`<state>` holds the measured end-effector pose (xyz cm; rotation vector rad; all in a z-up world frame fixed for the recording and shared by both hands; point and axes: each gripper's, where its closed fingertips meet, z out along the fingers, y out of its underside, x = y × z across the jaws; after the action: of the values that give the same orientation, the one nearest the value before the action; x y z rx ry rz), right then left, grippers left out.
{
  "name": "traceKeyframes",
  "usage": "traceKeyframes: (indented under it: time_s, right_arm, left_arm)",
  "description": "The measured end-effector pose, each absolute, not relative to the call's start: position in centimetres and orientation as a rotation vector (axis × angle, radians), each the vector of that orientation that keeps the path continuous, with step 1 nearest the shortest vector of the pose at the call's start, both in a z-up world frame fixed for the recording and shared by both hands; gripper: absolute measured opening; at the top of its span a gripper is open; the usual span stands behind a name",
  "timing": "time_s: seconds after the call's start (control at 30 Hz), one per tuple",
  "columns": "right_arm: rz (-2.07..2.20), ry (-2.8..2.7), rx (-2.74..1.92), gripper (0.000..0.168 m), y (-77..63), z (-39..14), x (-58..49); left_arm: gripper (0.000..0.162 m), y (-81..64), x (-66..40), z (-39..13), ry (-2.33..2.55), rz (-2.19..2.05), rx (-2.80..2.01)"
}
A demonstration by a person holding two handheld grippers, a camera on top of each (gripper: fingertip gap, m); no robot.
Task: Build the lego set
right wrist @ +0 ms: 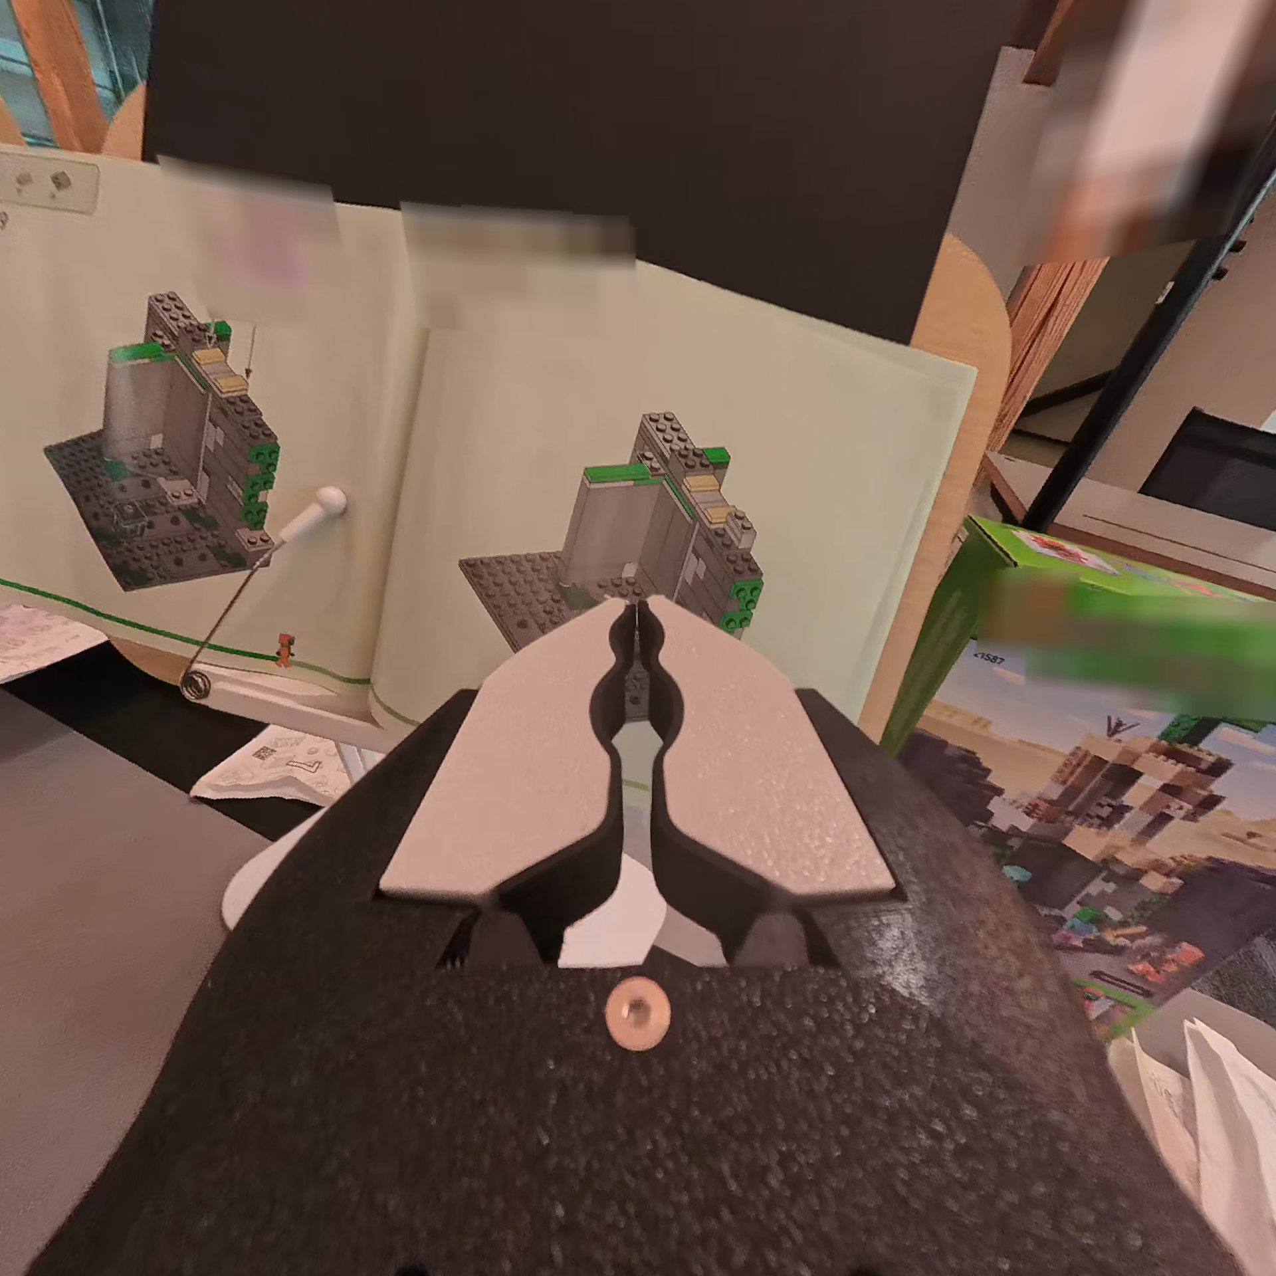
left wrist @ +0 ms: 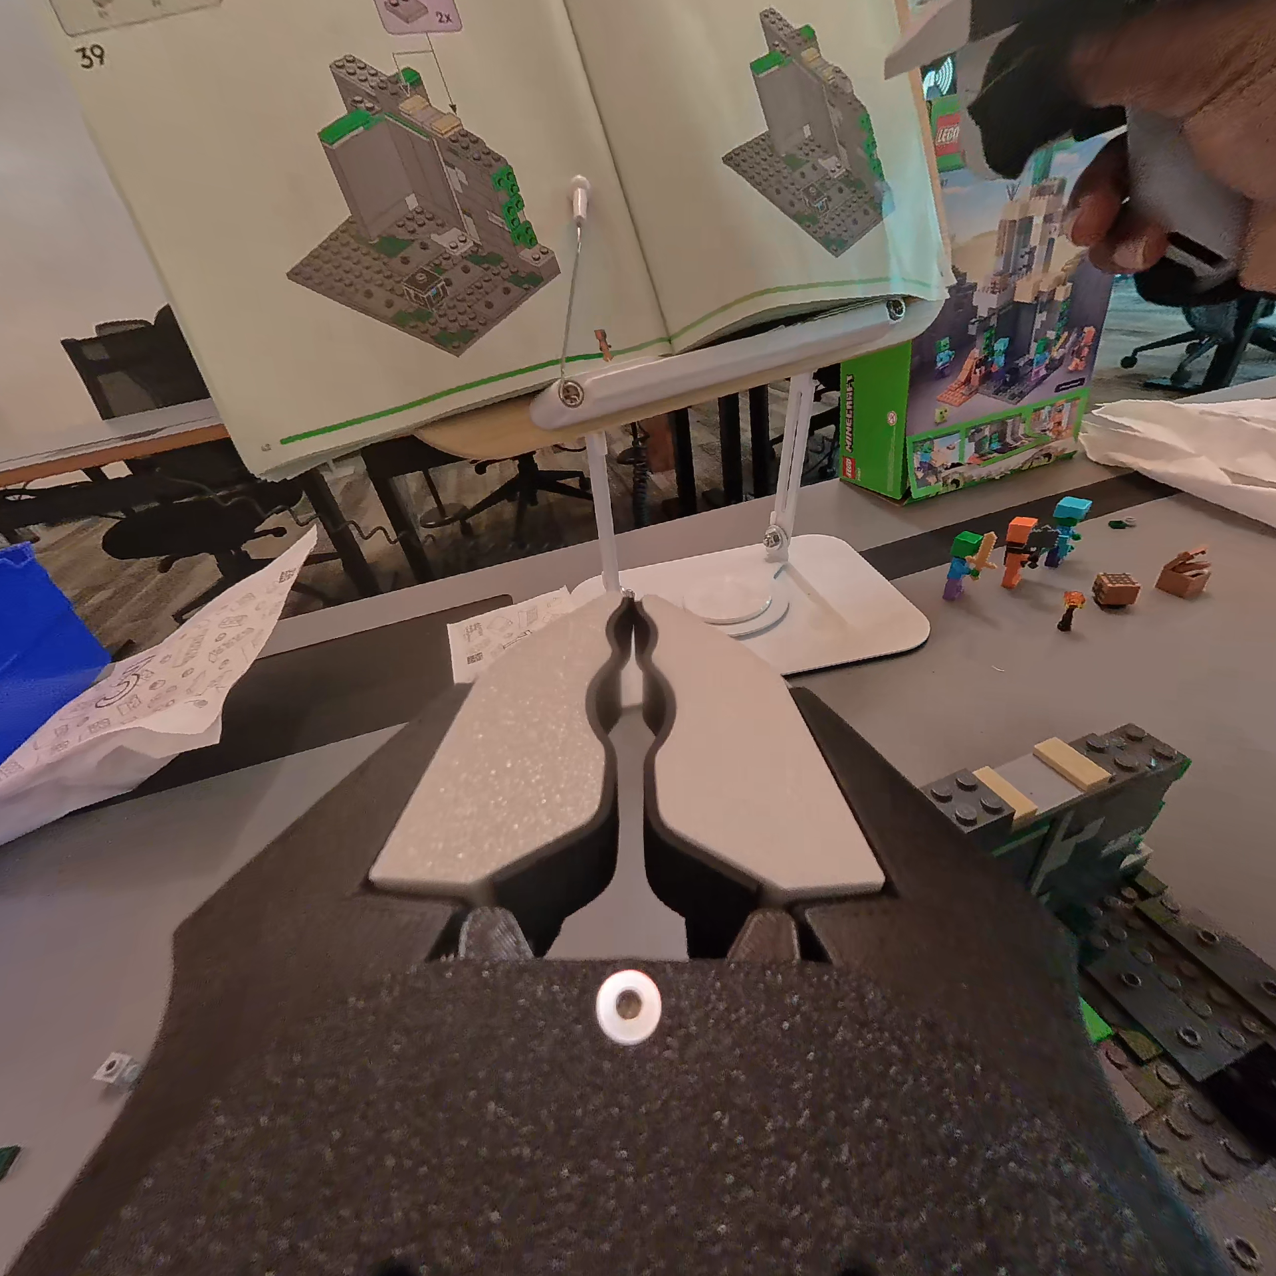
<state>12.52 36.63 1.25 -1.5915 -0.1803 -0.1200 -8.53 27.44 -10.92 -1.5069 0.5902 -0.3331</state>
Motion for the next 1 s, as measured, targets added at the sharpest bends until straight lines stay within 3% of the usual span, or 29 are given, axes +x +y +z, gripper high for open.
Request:
traceKeyframes:
  time_s: [1.0]
  right_arm:
    - [-0.075,-0.212,-1.606,0.005,36.9,-3.6,13.3]
  left_arm:
    - [0.000,28.0,-8.4,-13.2,0.622,-0.321,-1.551]
